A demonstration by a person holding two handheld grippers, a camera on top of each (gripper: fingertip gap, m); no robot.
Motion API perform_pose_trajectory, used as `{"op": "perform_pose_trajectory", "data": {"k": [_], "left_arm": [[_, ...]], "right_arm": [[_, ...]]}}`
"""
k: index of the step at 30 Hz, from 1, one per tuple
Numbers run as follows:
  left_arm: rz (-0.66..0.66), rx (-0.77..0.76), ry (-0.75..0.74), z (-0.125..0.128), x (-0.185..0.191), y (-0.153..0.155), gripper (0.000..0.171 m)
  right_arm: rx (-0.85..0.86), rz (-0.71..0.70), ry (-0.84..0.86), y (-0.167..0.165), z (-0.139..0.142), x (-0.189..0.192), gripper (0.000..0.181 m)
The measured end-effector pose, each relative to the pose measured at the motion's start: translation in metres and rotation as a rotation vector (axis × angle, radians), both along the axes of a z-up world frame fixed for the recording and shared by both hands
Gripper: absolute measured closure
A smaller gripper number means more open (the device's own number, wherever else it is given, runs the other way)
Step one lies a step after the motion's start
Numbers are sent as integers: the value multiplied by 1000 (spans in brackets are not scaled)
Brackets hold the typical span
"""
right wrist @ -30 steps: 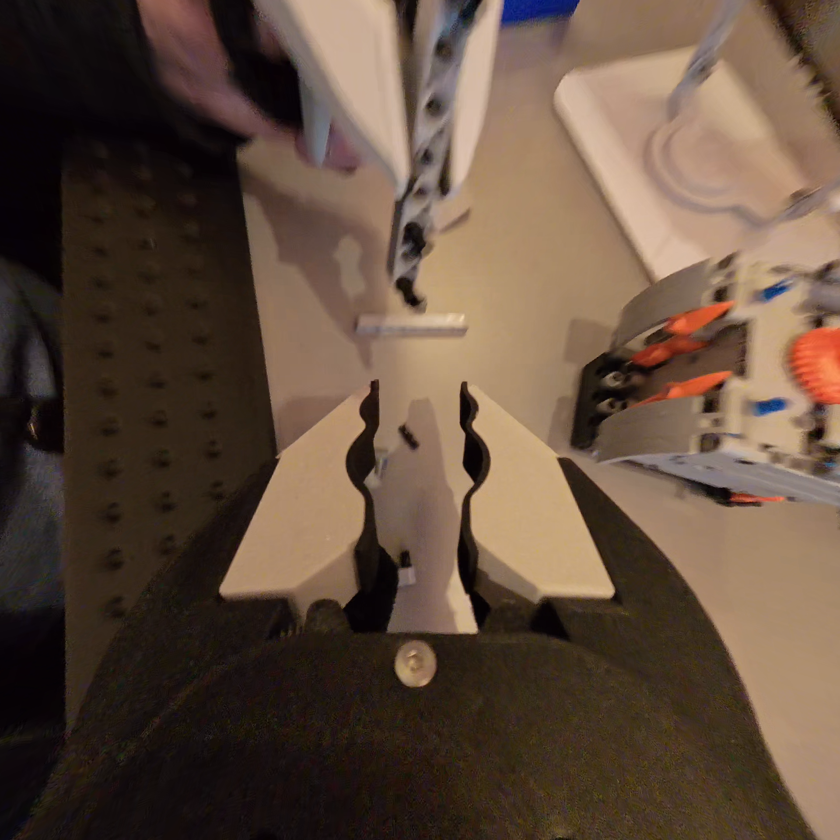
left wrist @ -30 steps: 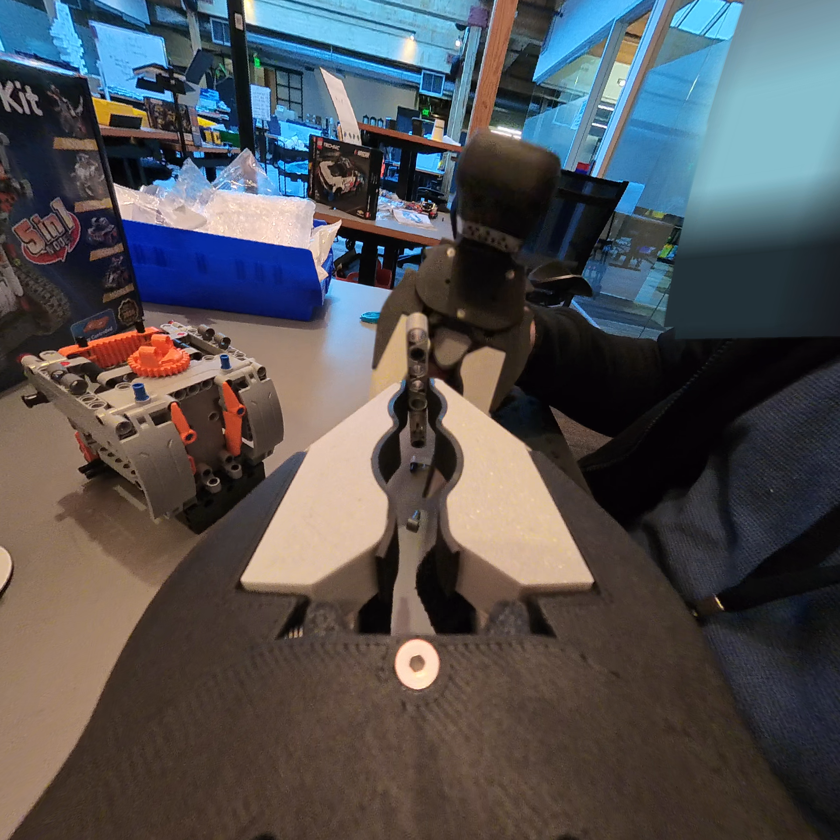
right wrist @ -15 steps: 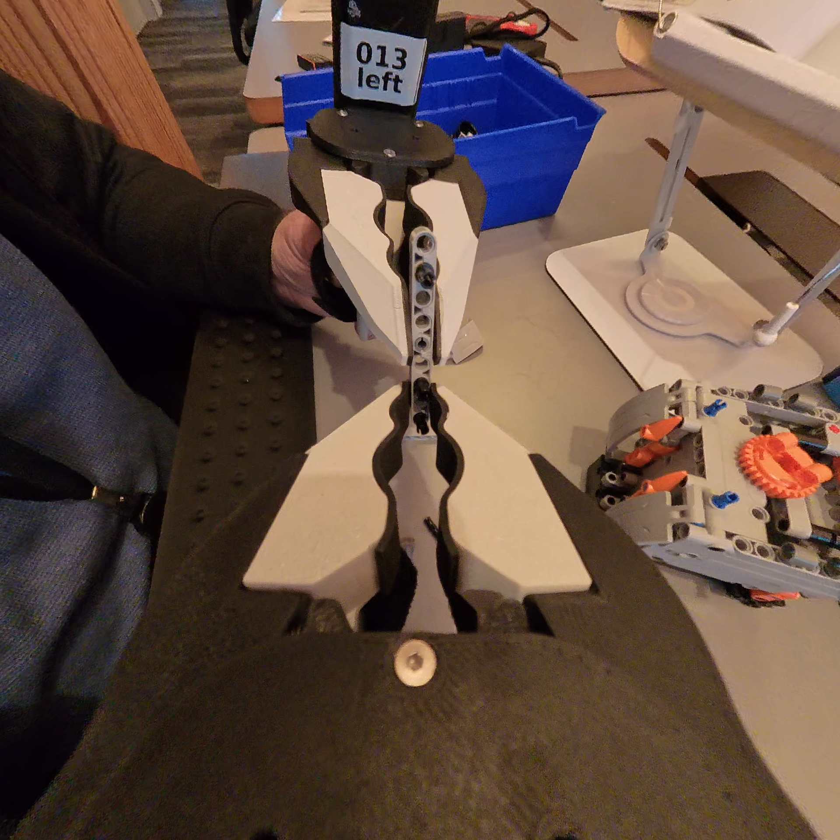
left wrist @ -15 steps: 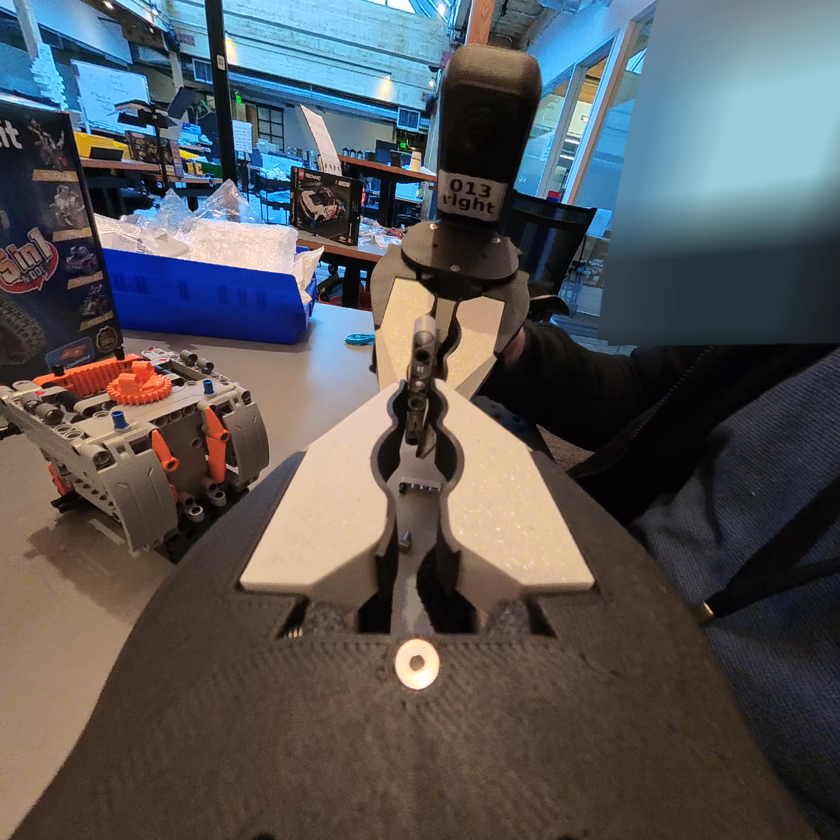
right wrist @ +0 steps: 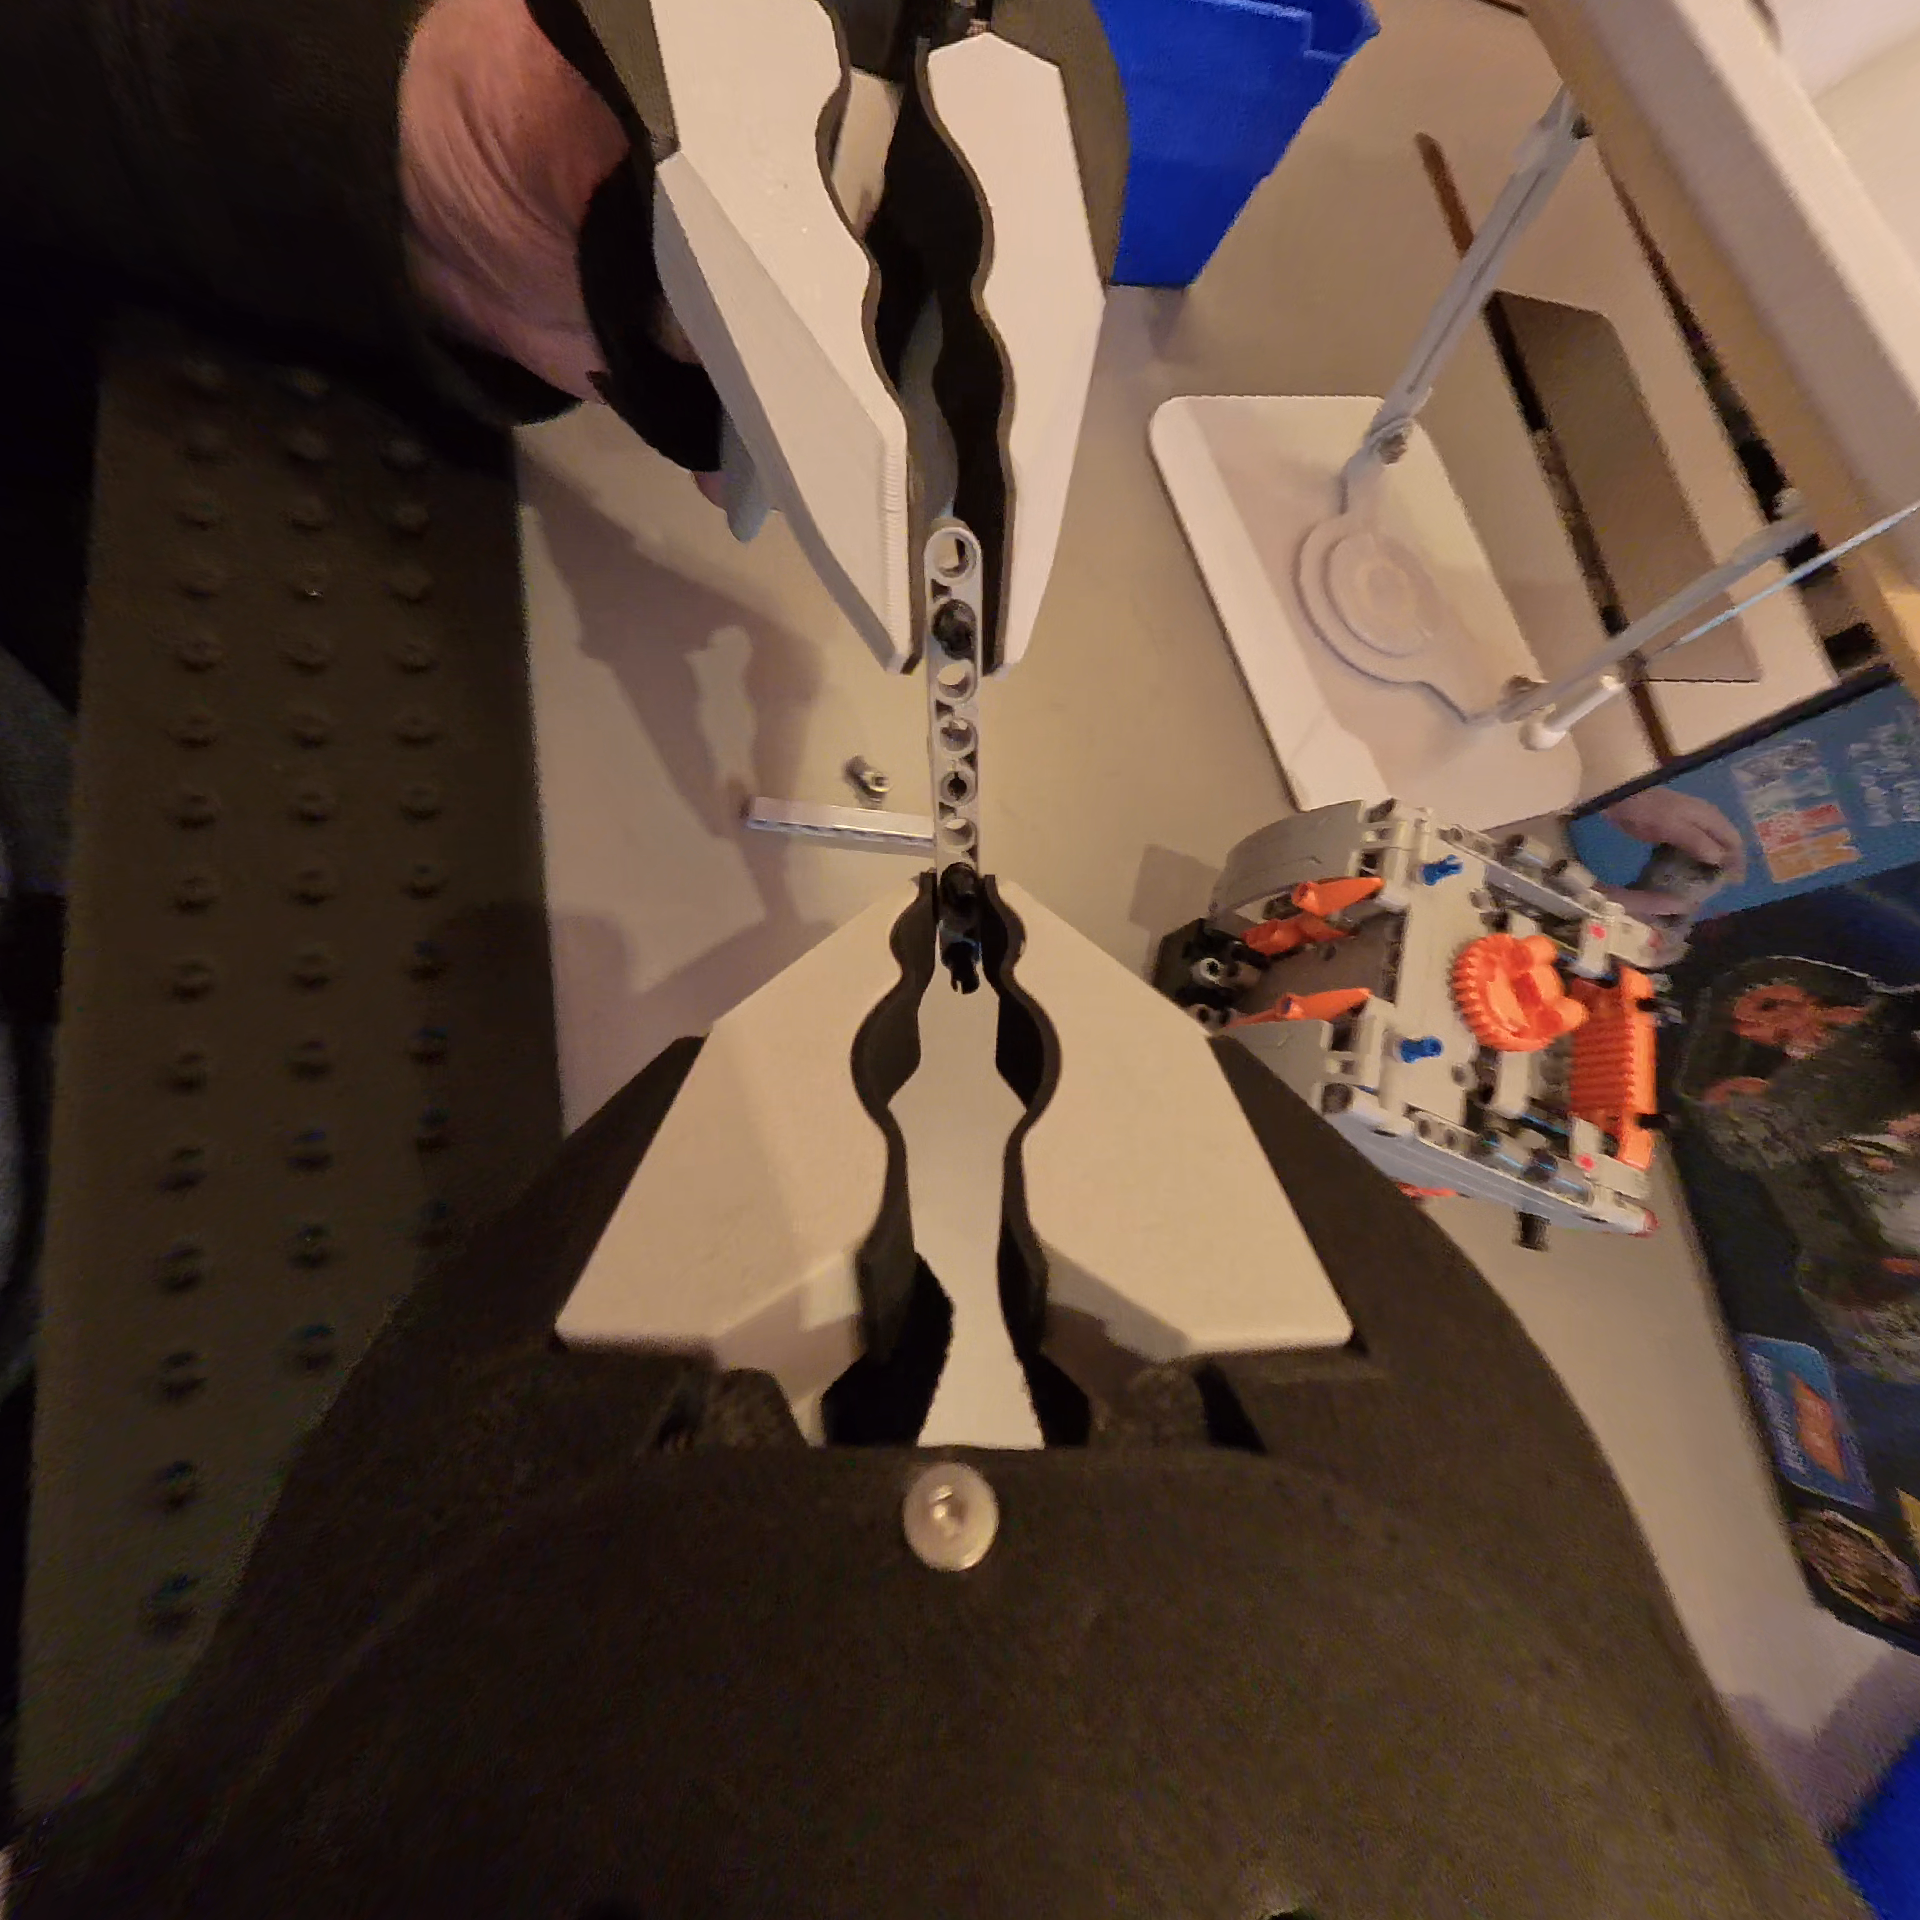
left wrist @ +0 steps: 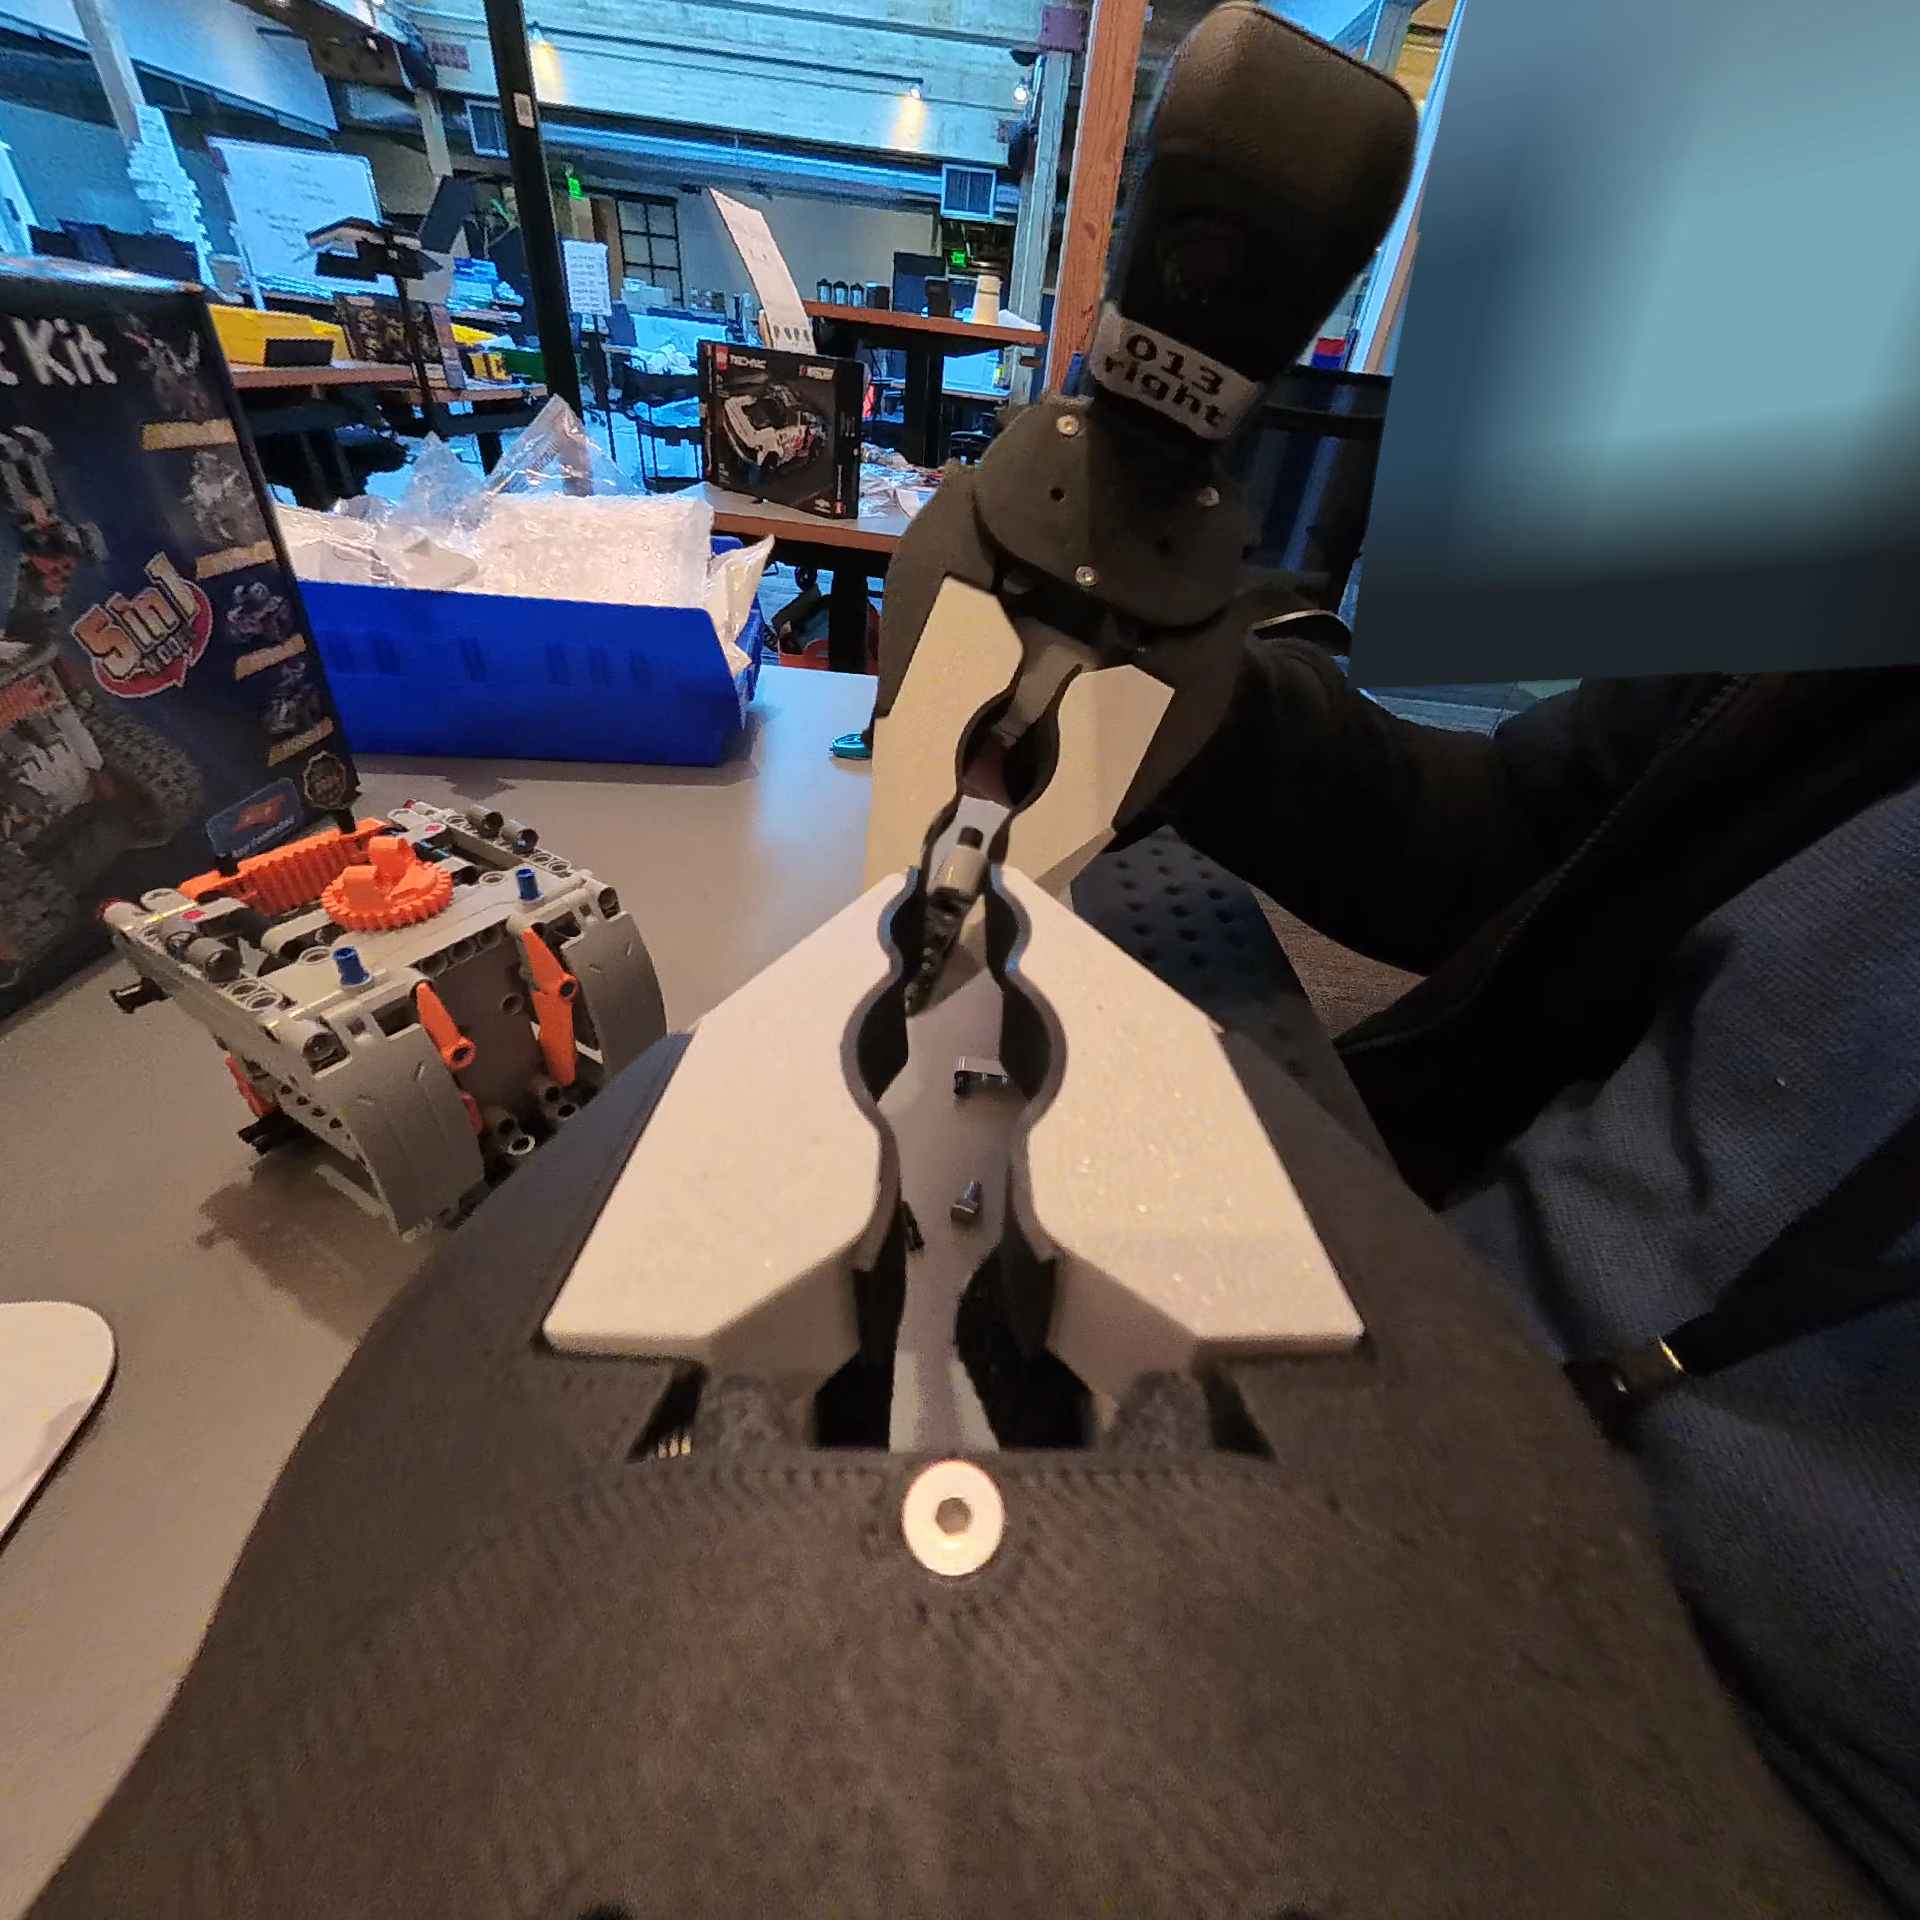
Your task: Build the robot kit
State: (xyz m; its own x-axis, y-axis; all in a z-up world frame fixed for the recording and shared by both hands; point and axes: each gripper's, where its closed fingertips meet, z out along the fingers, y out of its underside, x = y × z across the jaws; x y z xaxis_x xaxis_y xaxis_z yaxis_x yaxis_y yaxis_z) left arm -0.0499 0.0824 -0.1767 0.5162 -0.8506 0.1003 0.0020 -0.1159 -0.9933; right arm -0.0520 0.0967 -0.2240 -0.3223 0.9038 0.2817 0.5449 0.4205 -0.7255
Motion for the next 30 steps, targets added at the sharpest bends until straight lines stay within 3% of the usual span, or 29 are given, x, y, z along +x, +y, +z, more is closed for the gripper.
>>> {"op": "perform_pose_trajectory", "data": {"k": [4,9,22,27,30], "left_arm": [[24,-39,-10,-2,-6,4,155],[43,-39,5,-3,-8,5,164],[84,-39,28,-5,-12,9,171],[89,-55,31,-8,-9,11,156],[92,-36,54,-8,-6,11,157]], "right_arm": [[266,-107,45,24,5,-4,177],[457,-124,70,29,9,-5,177],[507,-166,89,40,13,3,177],[531,-153,84,38,10,4,177],[547,-146,87,36,8,2,177]]}}
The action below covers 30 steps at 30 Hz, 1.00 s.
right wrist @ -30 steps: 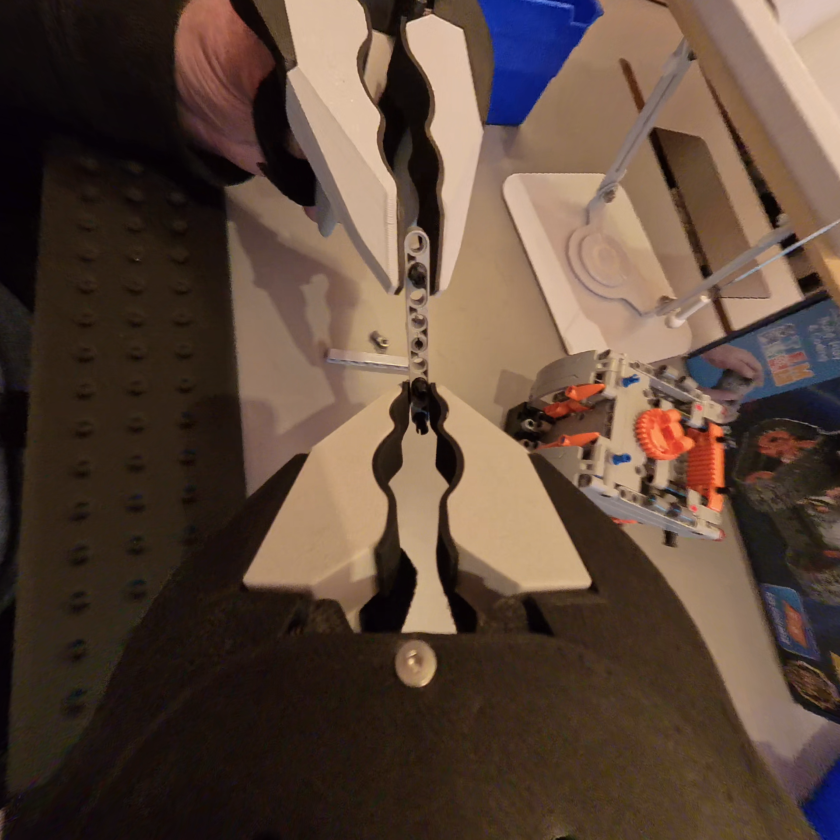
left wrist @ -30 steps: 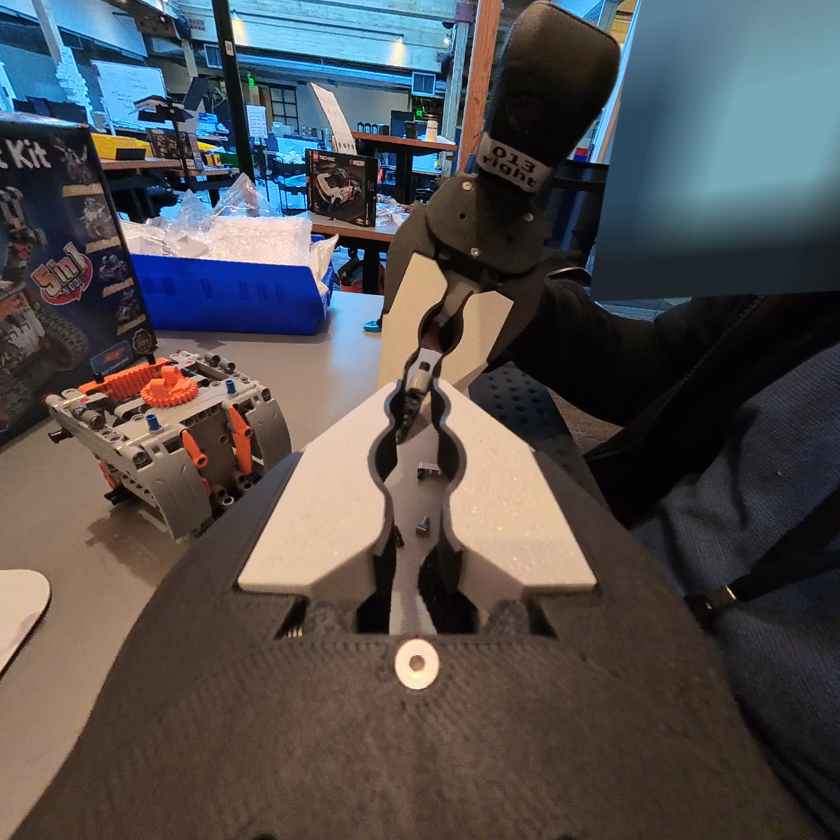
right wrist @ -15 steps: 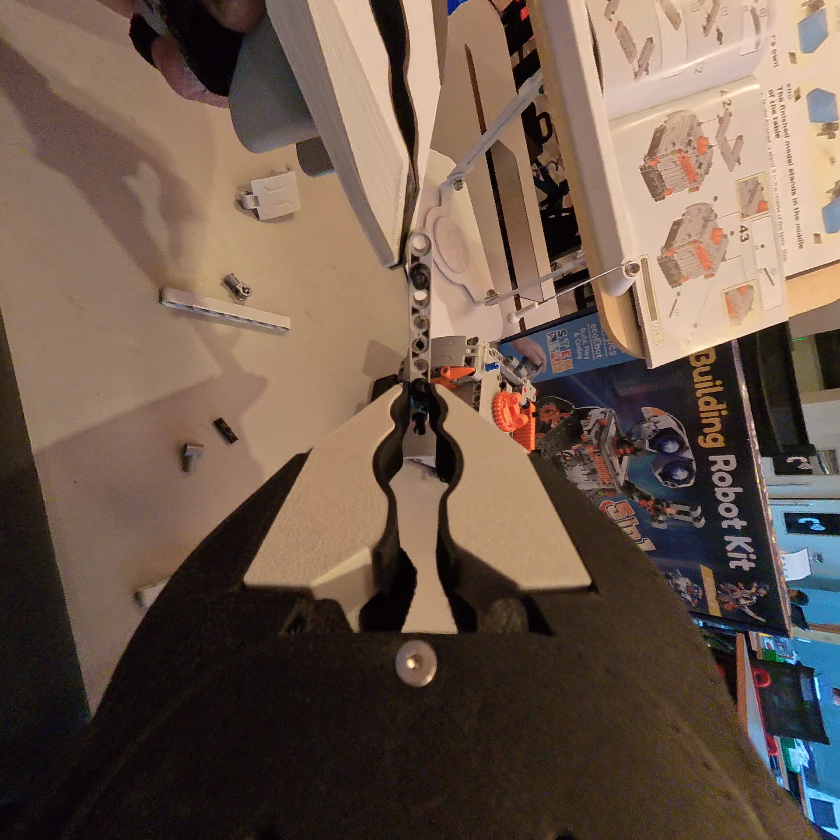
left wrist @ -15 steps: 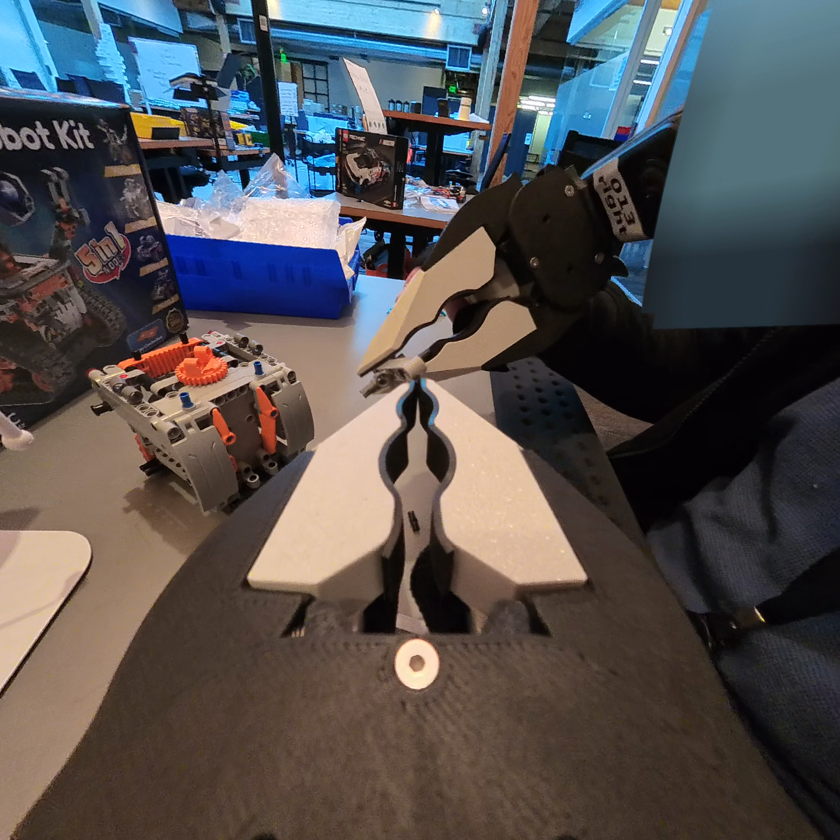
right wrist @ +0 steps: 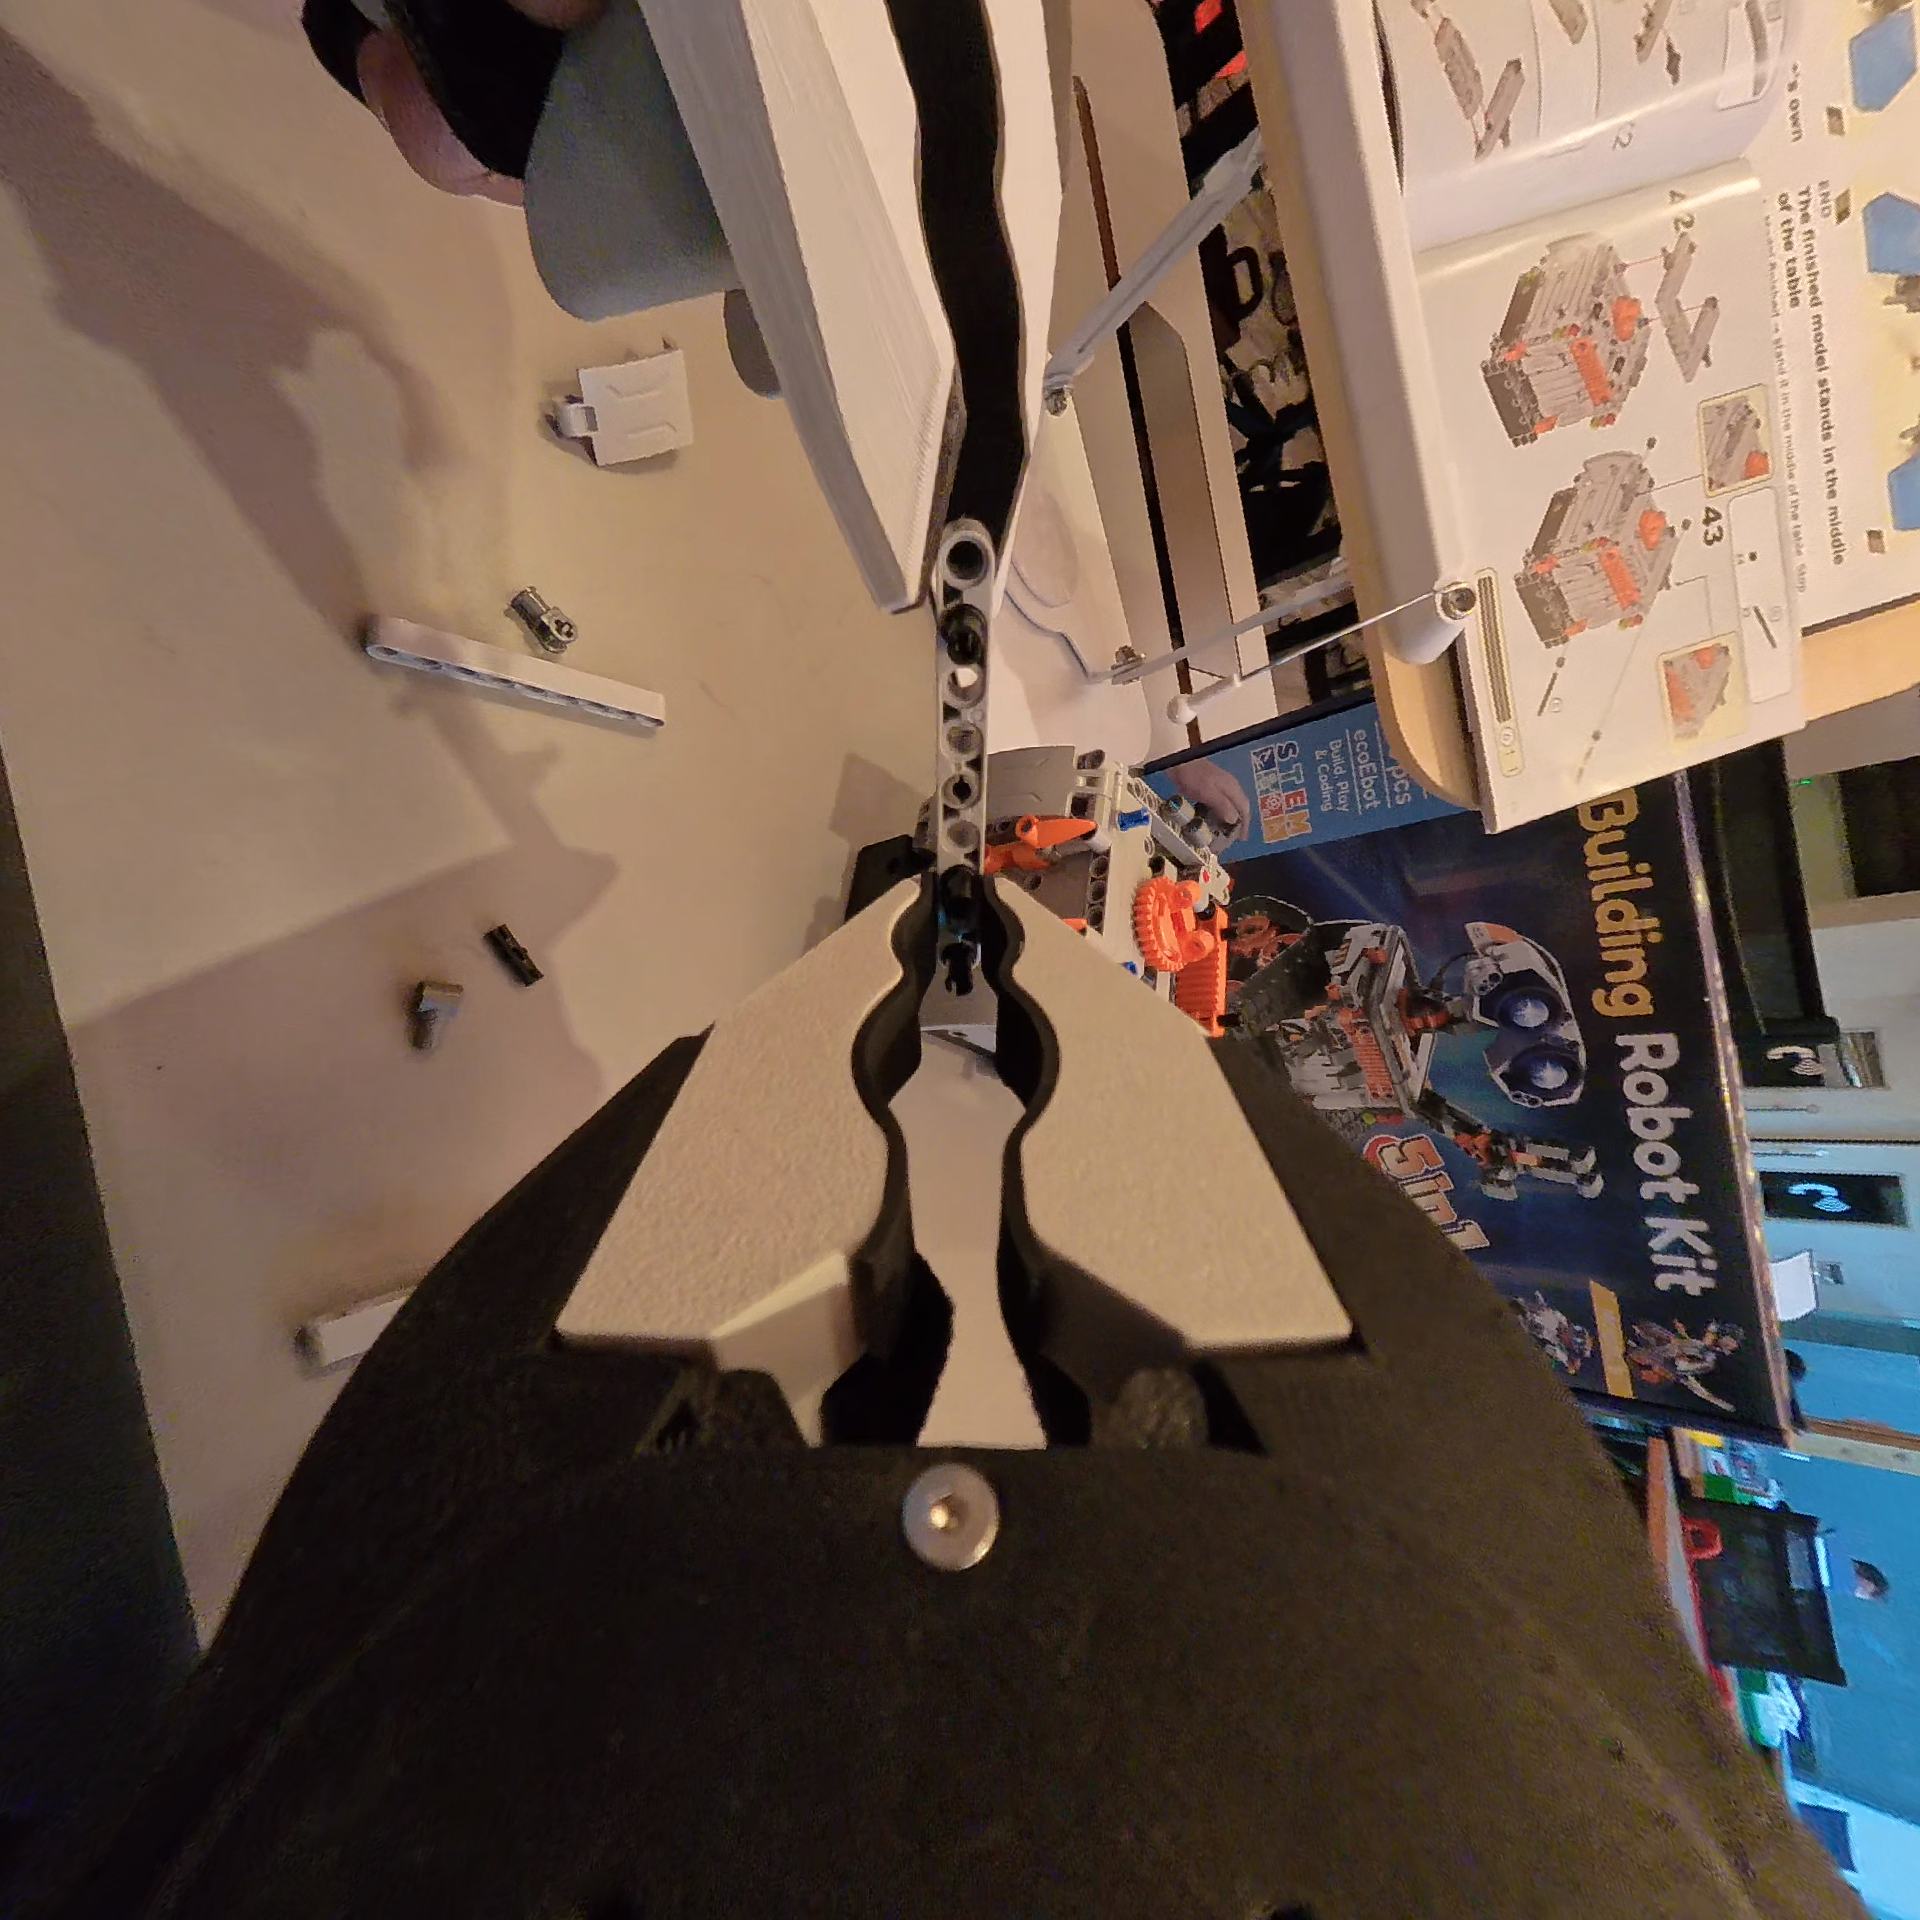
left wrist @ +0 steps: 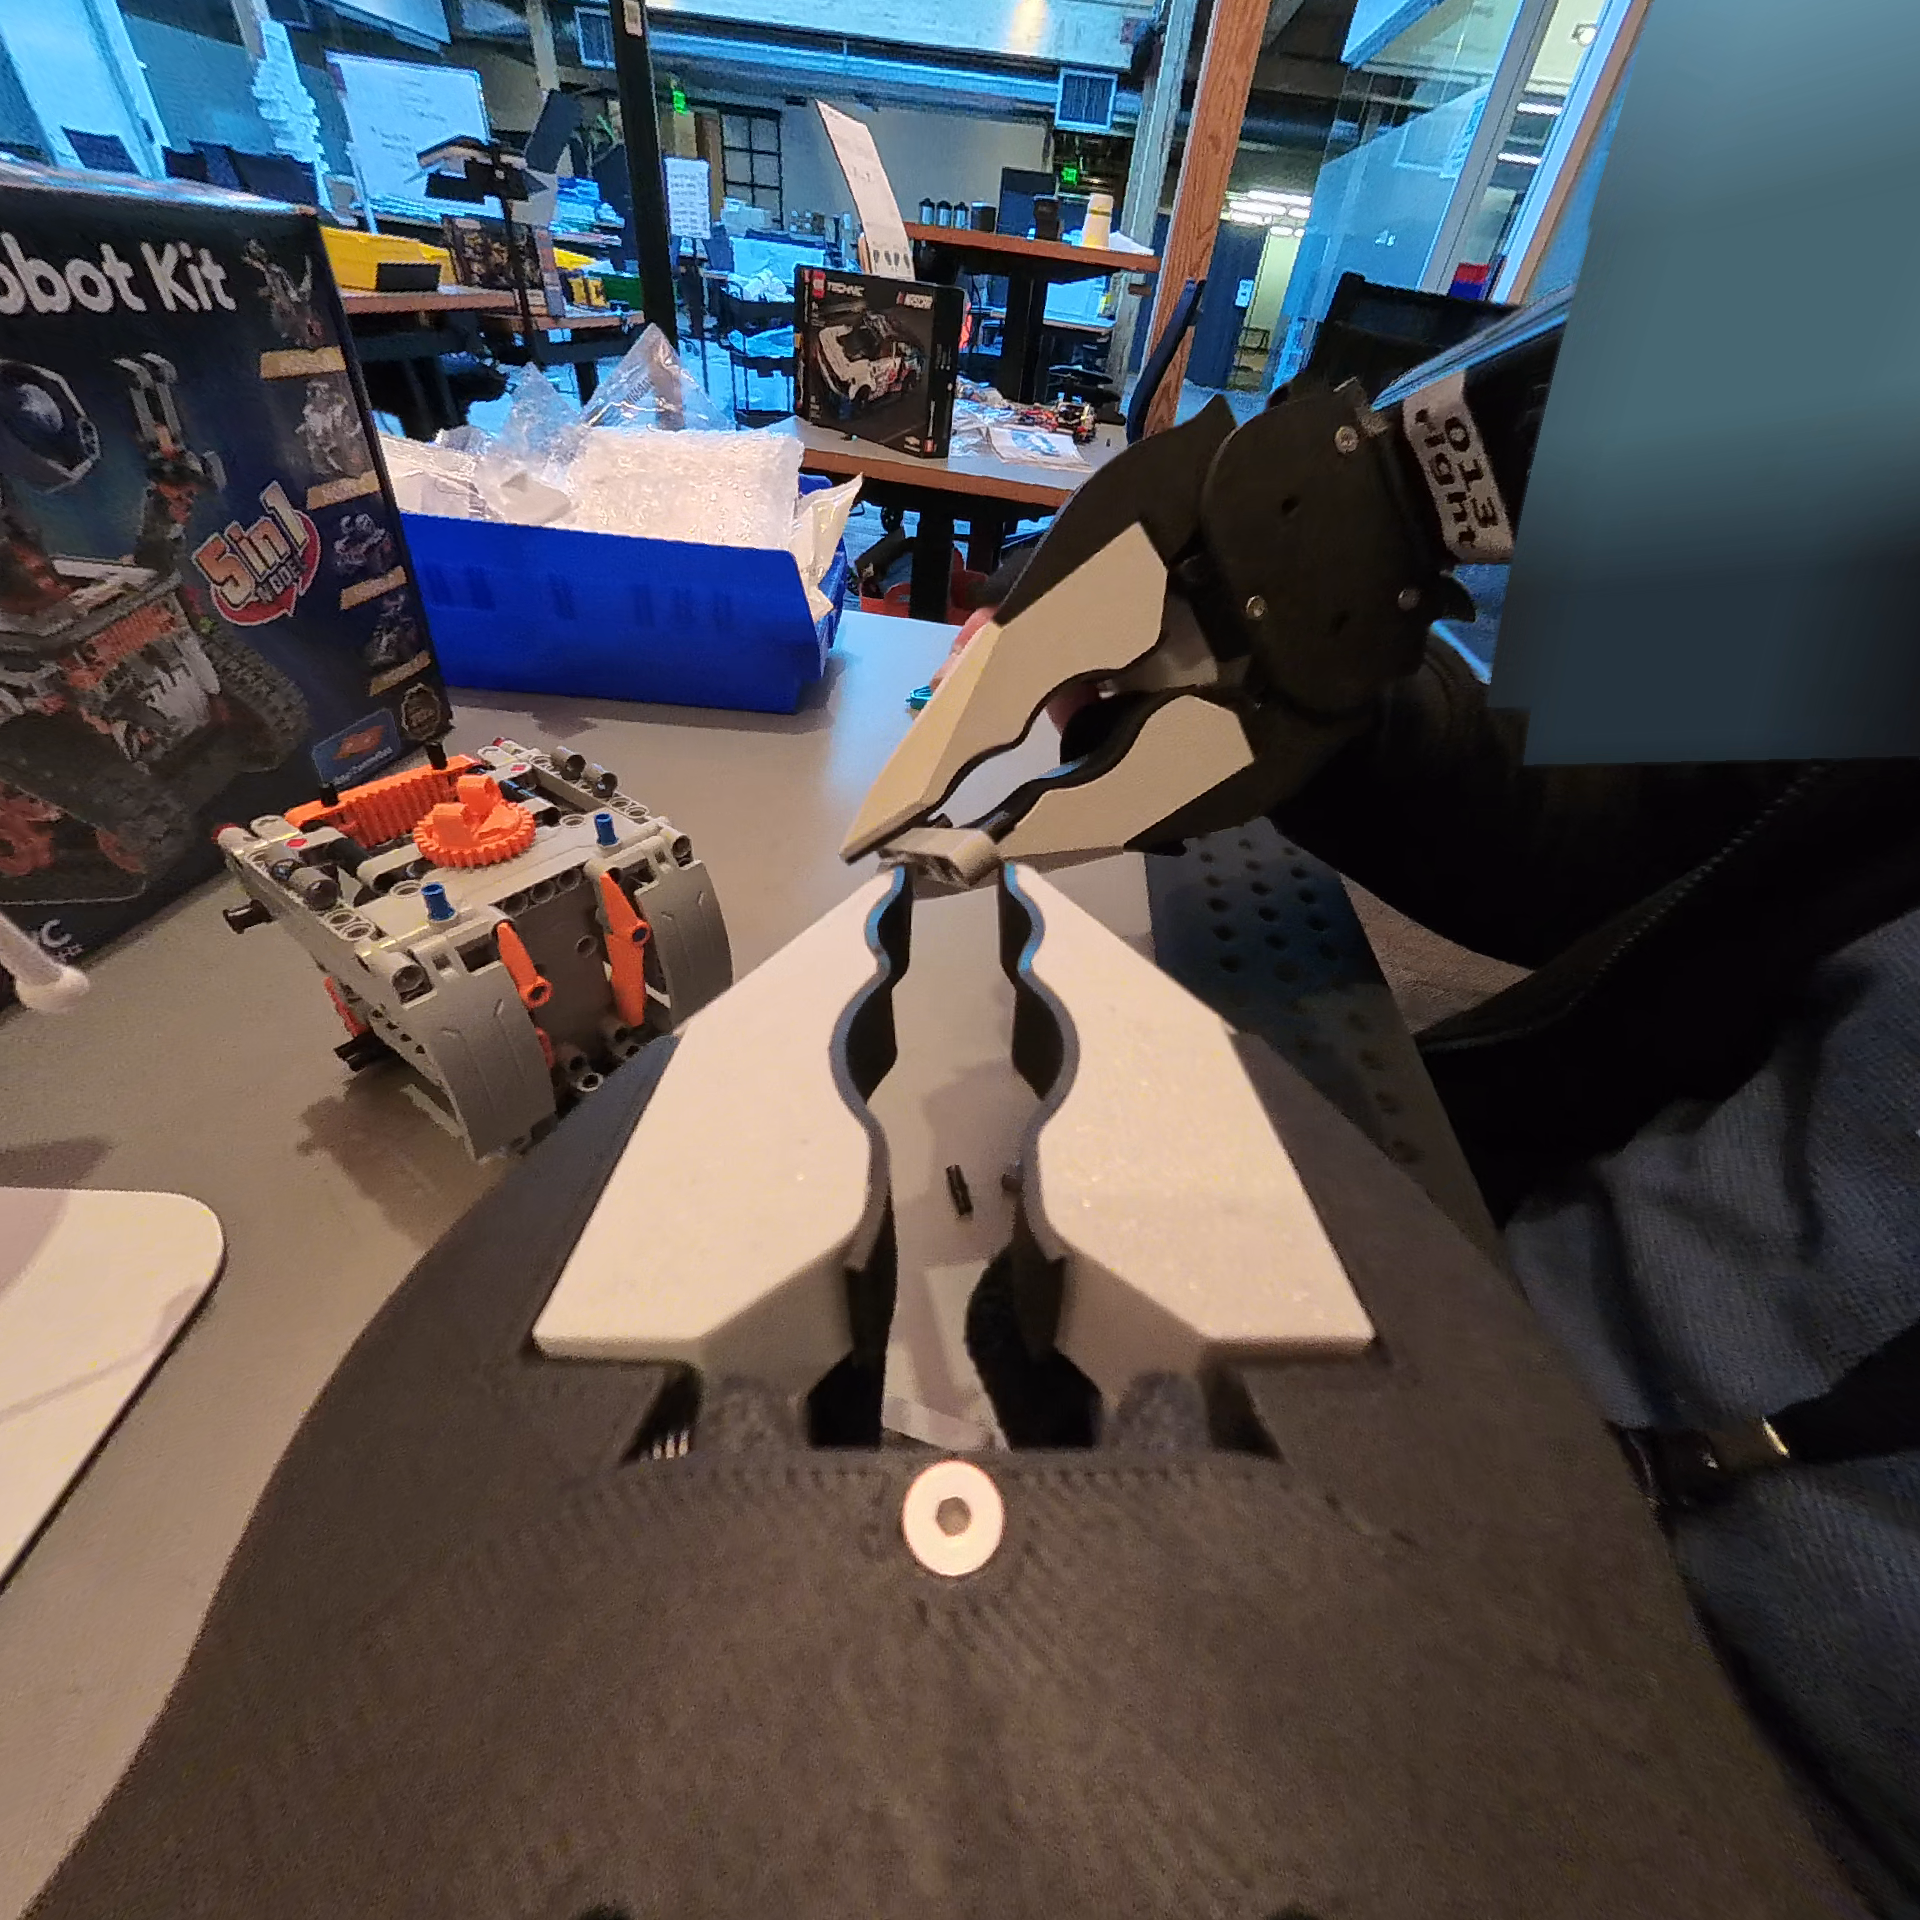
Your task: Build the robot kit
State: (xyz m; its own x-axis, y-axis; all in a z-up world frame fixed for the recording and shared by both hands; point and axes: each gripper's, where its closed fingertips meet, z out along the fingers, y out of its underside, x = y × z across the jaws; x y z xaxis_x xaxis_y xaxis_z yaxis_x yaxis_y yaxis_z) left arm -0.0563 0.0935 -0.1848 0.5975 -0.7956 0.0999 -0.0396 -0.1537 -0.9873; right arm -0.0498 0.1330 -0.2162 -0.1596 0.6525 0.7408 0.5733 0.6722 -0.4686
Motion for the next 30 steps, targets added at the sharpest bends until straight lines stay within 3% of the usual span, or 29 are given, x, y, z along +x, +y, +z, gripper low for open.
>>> {"op": "perform_pose_trajectory", "data": {"k": [15,24,30], "left_arm": [[-11,158,153,5,13,-12,162],[-68,172,153,7,21,-20,165],[-57,120,111,8,16,-17,166]], "right_arm": [[-180,115,-44,-17,-9,3,177],[-504,273,-101,-43,-20,7,177],[-666,291,-106,-51,-21,3,172]]}}
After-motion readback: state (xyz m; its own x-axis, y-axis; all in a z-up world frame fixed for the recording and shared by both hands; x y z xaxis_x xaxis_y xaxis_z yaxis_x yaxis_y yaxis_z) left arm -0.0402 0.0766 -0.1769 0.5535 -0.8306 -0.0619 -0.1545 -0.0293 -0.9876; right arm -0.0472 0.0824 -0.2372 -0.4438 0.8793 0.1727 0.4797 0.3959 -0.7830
